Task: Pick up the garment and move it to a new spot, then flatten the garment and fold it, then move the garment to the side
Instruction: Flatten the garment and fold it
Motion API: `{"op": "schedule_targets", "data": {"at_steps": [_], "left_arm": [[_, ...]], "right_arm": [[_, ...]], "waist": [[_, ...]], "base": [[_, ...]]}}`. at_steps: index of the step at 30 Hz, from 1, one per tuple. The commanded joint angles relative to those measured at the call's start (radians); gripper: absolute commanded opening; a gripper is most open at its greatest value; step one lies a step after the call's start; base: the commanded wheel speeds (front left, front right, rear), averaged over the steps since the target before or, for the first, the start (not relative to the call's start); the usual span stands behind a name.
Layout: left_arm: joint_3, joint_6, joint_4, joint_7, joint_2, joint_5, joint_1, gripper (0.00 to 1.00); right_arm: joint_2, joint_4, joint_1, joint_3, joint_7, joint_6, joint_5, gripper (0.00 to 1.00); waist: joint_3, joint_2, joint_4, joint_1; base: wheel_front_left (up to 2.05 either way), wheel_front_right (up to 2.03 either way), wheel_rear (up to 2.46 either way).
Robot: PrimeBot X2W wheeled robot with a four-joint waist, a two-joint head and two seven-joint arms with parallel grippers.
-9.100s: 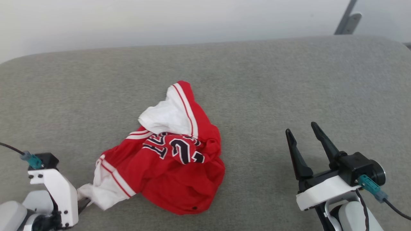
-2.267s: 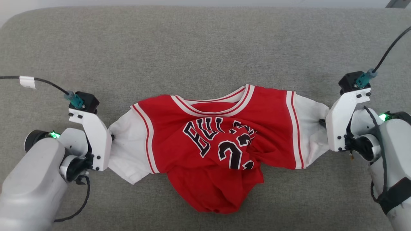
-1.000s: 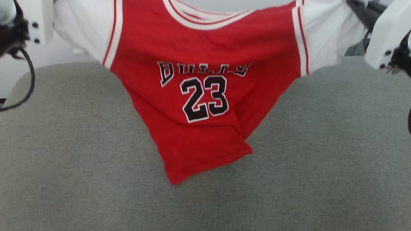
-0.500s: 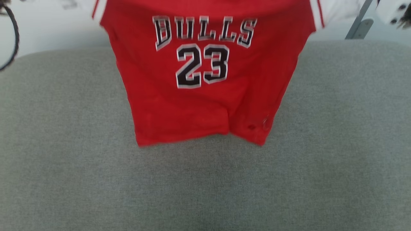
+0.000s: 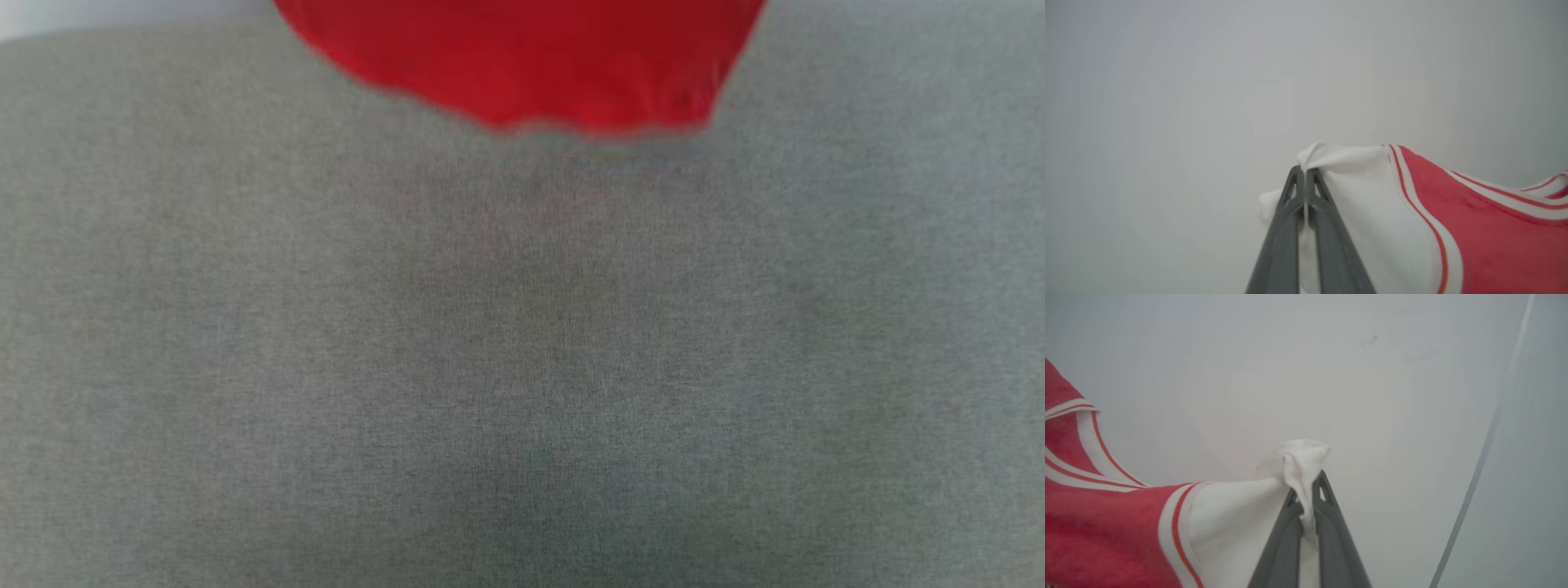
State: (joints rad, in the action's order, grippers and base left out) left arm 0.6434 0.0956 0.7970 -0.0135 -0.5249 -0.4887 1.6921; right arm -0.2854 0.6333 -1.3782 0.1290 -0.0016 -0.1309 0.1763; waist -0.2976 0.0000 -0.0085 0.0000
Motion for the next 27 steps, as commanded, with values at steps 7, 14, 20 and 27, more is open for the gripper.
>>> {"op": "schedule_targets", "data": {"at_steps": [7,14,20,27], "left_arm": [[0.004,0.017,0.103,0.238,0.036,0.01,0.019,0.0],[0.043,0.033,0.181,0.26,0.062,-0.056,-0.145,0.0],[0.088,0.034,0.198,0.18,0.069,-0.172,-0.315,0.0],[0.144,0.034,0.131,-0.056,0.026,-0.346,-0.493,0.0]], "right_arm": [[0.038,0.174,-0.073,0.017,-0.232,0.0,-0.139,0.0],[0.033,0.294,0.013,0.155,-0.235,0.0,-0.063,0.0],[0.012,0.277,0.144,0.304,-0.149,0.0,0.115,0.0],[-0.083,0.105,0.341,0.409,0.022,0.0,0.367,0.0]], "waist": [[-0.066,0.0,0.015,0.0],[-0.069,0.0,0.039,0.0],[-0.047,0.0,0.05,0.0],[-0.01,0.0,0.056,0.0]], "base": [[0.0,0.0,0.0],[0.0,0.0,0.0],[0.0,0.0,0.0],[0.0,0.0,0.0]]}}
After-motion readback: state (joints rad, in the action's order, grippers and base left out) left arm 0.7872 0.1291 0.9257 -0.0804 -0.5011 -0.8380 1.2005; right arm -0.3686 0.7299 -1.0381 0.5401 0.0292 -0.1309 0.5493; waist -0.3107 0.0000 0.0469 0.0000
